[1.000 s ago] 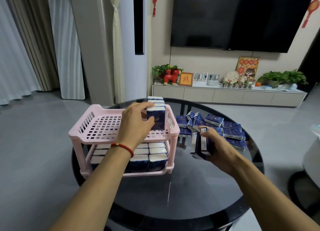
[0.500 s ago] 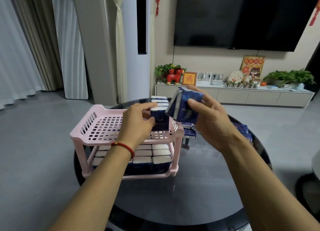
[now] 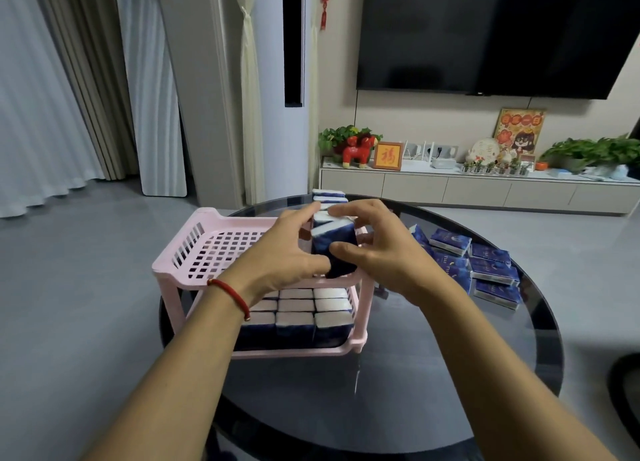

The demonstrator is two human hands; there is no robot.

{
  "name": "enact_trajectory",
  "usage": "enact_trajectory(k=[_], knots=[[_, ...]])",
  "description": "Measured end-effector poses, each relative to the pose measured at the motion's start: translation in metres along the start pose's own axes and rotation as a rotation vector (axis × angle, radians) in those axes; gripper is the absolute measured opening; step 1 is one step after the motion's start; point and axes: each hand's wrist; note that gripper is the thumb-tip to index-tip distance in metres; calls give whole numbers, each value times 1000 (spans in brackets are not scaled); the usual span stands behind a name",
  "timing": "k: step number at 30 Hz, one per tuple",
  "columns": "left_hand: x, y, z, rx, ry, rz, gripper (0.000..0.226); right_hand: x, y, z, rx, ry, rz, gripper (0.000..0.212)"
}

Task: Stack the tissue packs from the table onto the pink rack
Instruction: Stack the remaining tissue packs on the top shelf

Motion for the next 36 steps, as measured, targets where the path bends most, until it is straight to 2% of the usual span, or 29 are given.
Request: enact_trajectory(k=[2,6,13,18,22,25,32,34,36], knots=[[-1,0,2,71,-12,3,105,0,0,2,-62,-4,-2,48],[-2,1,6,188,64,48,96,0,-5,-2,-170,-2,-30,50],[-5,1,7,413,6,5,101,-1,3,-4,-299,3,-66,44],[-6,4,8,426,48,-10,100,-1,6,-5,-338,21,-80,56],[-9,8,9,422,35,-31,98,2,5,-9,-351,12,-59,83],[-10,10,10,407,9,-56,96,6,5,-11,-335,-36,1,95],[-9,9,9,379,5,-88,94,9,9,-10,-302,-61,23,92],[-8,8,9,357,-2,-84,97,4,8,-12,-164,-76,21,91],[-8,8,9,327,-12,-77,100,-3,11,-19,28,-20,16,76]])
Point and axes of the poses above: each hand's wrist, its own x-axis towards the middle knuckle, its own z-axis out of the palm, y = z × x, and after that the axes turned 10 degrees about -y, right-handed
